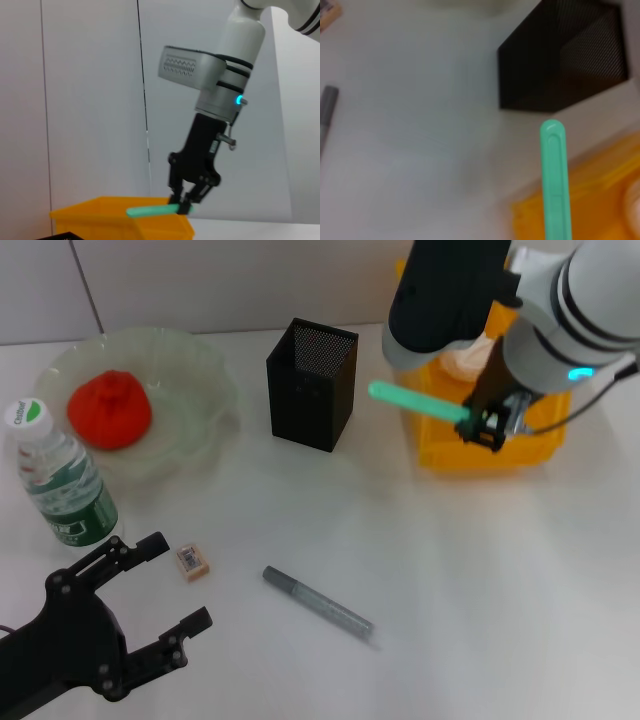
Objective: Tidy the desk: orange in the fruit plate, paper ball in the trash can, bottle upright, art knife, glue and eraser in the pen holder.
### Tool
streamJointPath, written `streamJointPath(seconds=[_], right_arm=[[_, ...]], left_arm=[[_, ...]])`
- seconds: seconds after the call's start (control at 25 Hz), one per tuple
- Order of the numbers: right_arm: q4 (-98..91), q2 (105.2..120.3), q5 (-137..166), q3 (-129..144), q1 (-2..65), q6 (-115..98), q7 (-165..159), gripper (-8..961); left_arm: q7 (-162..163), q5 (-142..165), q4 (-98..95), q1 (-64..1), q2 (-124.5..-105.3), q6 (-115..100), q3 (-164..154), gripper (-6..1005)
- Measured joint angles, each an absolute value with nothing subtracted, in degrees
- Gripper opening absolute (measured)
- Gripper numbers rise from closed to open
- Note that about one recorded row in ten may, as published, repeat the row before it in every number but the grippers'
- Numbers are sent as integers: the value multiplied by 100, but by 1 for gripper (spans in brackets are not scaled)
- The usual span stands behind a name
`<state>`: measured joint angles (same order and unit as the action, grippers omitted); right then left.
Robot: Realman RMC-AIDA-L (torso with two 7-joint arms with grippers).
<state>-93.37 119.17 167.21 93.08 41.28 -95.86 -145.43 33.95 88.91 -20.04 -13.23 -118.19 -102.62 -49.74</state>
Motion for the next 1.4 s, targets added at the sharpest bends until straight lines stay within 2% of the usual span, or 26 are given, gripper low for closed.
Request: streamJointPath(seconds=[0.76, 0.96, 1.4], right_arm=[[-9788, 11829, 16752, 8230, 4154, -8011, -10612, 176], [-9747, 11883, 16753, 8234, 3991, -7445, -9378, 176], [-9471, 11899, 16753, 8519, 3942, -7139, -7991, 176]], left_arm=[[3243, 8859, -1950, -1297, -11830, -10414, -4946, 796], [3243, 8851, -1940, -1291, -11837, -10427, -4940, 796], [3096, 8783, -1829, -1333, -11864, -10425, -4938, 796]])
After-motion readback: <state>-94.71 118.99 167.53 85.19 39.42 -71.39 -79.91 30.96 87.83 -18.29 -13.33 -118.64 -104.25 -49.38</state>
